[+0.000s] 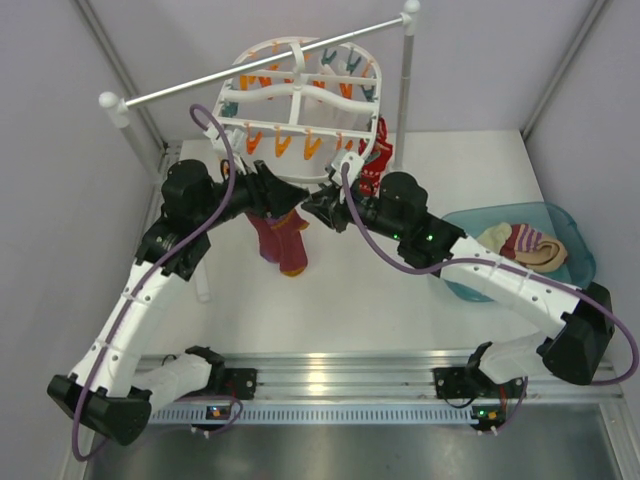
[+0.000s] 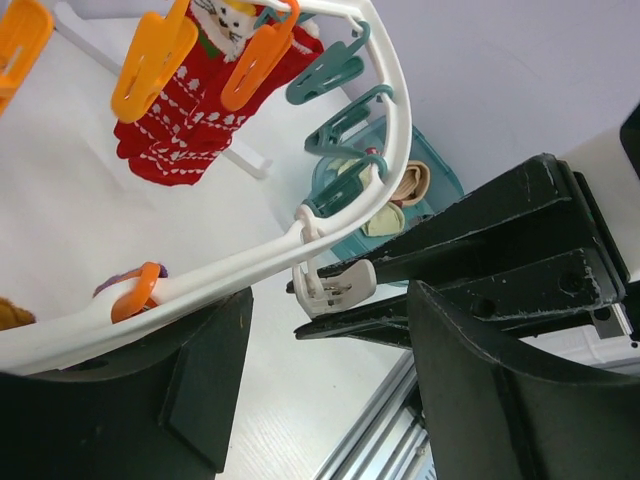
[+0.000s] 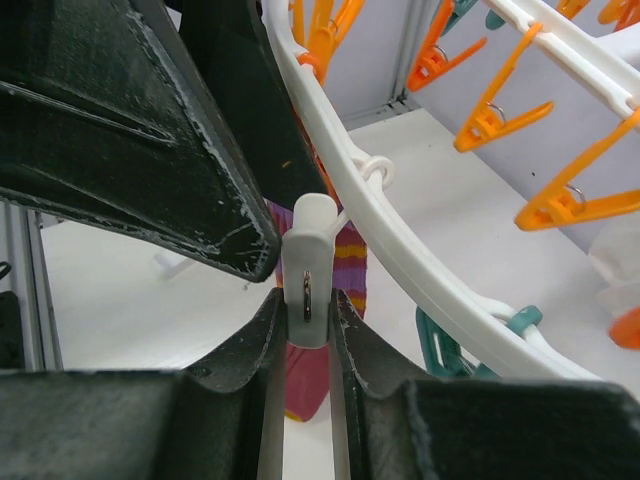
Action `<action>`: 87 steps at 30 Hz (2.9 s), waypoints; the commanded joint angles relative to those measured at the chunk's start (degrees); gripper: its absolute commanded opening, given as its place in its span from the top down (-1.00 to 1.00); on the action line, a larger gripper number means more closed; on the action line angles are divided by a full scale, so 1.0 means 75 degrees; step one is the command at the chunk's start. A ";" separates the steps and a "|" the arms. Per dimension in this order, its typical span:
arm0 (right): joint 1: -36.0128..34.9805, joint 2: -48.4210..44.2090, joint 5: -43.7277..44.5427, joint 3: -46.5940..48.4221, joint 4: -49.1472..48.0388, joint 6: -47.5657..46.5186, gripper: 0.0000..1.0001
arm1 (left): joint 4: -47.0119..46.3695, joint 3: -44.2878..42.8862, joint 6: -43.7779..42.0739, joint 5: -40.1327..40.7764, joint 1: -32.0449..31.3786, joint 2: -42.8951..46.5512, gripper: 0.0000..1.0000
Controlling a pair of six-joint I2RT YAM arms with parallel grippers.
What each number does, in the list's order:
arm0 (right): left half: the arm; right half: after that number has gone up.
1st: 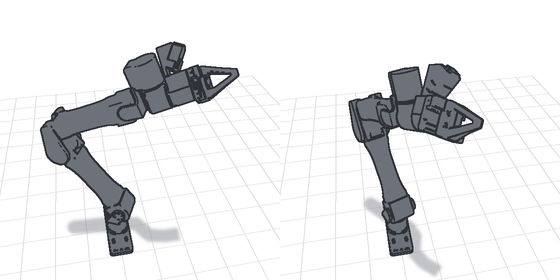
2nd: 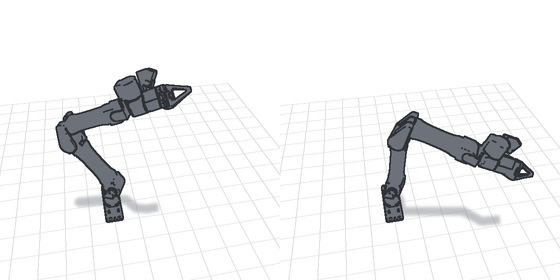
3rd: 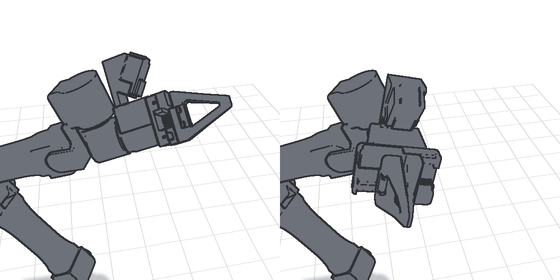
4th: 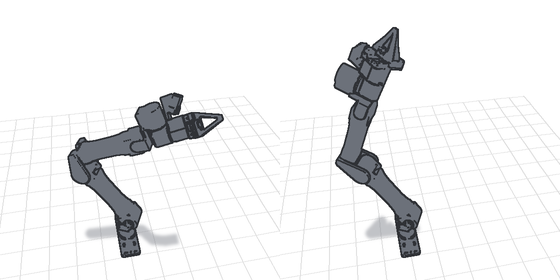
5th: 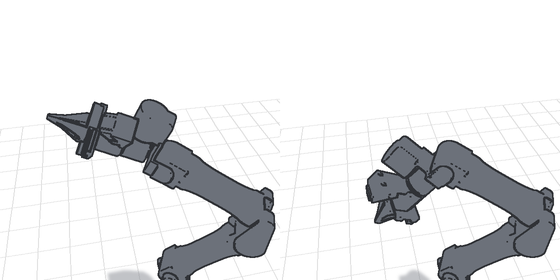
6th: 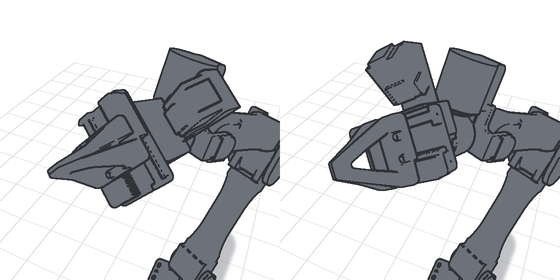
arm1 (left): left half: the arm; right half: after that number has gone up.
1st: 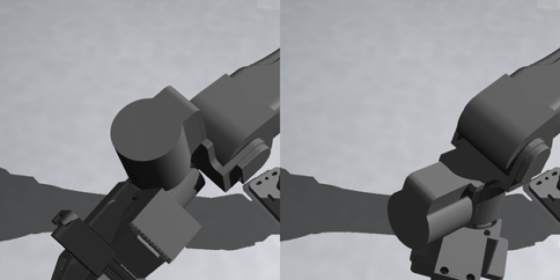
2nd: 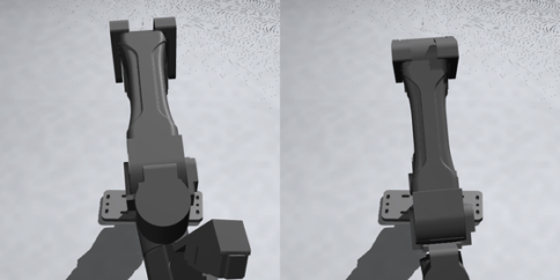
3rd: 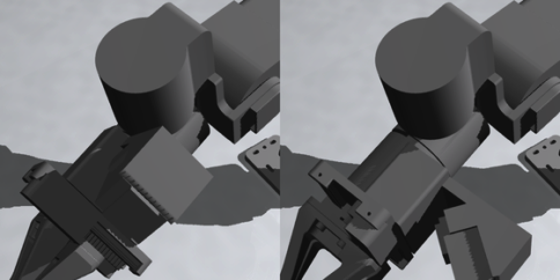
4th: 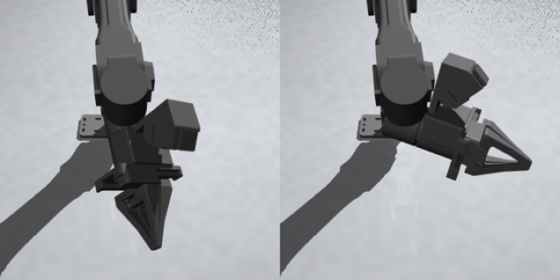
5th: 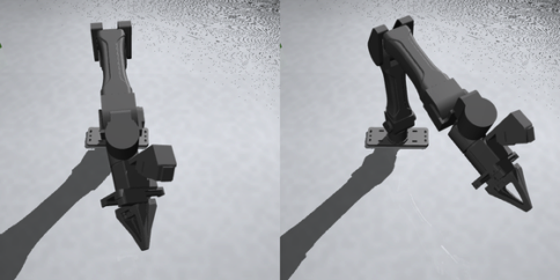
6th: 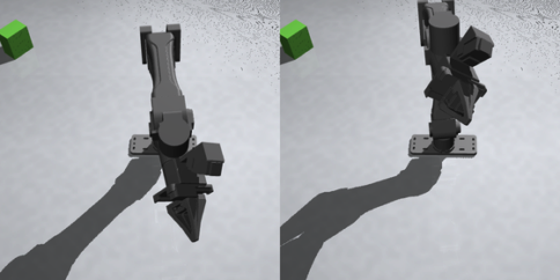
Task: Clip the socks to the hanger
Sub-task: Open the clamp at the hanger, then pick up the sock from the bin.
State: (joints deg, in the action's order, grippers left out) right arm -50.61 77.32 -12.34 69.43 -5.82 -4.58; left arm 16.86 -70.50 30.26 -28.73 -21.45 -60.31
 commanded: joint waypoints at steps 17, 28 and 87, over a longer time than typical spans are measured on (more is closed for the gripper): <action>-0.0541 -0.0125 0.0239 0.0341 0.0237 -0.0374 1.00 | -0.0807 -0.0233 0.0289 0.0666 -0.0257 -0.0465 -0.03; -0.0214 -0.0652 0.0145 -0.0093 0.1055 -0.0234 0.31 | -0.1112 -0.0034 0.0489 0.0526 -0.0245 -0.0525 1.00; 0.9420 0.2628 -0.1402 -0.0503 0.5627 -0.5612 -0.06 | -0.1451 0.0740 0.0266 -0.0060 -0.0222 -0.0407 1.00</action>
State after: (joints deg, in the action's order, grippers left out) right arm 20.40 96.38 -23.90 65.60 38.54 -46.37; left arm 7.73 -65.45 32.84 -27.57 -23.03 -64.12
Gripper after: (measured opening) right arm 0.534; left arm 0.057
